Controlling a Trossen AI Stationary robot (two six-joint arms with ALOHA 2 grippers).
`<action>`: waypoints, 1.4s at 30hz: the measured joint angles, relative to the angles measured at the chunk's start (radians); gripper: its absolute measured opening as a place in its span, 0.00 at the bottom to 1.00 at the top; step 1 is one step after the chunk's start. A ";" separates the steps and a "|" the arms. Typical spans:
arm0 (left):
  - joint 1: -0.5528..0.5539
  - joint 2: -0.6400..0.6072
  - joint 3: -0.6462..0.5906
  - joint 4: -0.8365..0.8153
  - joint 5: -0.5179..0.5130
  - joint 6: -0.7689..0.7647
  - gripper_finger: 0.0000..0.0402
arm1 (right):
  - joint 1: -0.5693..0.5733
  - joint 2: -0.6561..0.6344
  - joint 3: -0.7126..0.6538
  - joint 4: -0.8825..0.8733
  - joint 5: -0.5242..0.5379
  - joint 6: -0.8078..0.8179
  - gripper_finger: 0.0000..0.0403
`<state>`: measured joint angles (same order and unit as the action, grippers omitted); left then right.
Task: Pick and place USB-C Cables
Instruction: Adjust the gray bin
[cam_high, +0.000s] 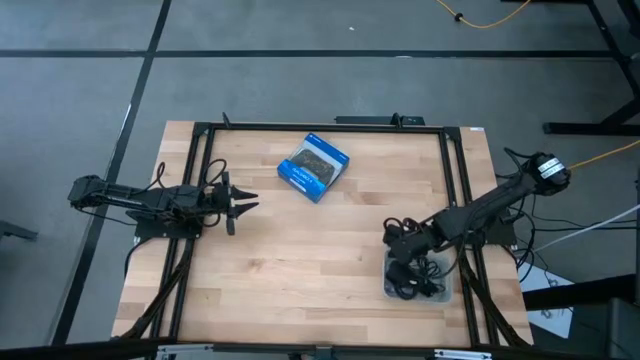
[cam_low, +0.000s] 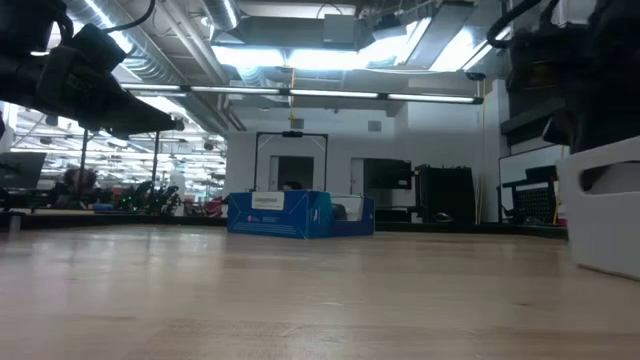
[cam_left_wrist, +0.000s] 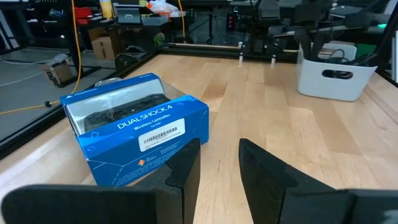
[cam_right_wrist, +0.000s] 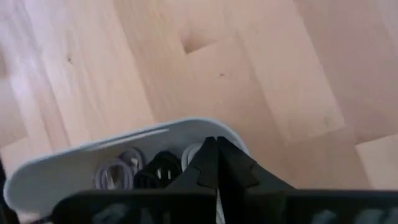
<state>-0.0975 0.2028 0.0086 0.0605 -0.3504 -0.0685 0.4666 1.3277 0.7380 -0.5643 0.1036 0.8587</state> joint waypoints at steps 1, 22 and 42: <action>0.000 0.000 0.000 0.000 0.000 0.000 0.26 | -0.008 0.000 0.000 -0.004 0.001 -0.006 0.00; 0.000 0.000 0.000 0.000 0.000 0.000 0.26 | 0.005 -0.027 0.156 -0.358 -0.274 0.058 0.00; 0.000 0.000 0.000 0.000 0.000 0.000 0.26 | 0.131 -0.026 0.106 -0.632 -0.325 0.339 0.00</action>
<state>-0.0978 0.2028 0.0084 0.0608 -0.3504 -0.0685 0.5972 1.3014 0.8444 -1.1965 -0.2212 1.1976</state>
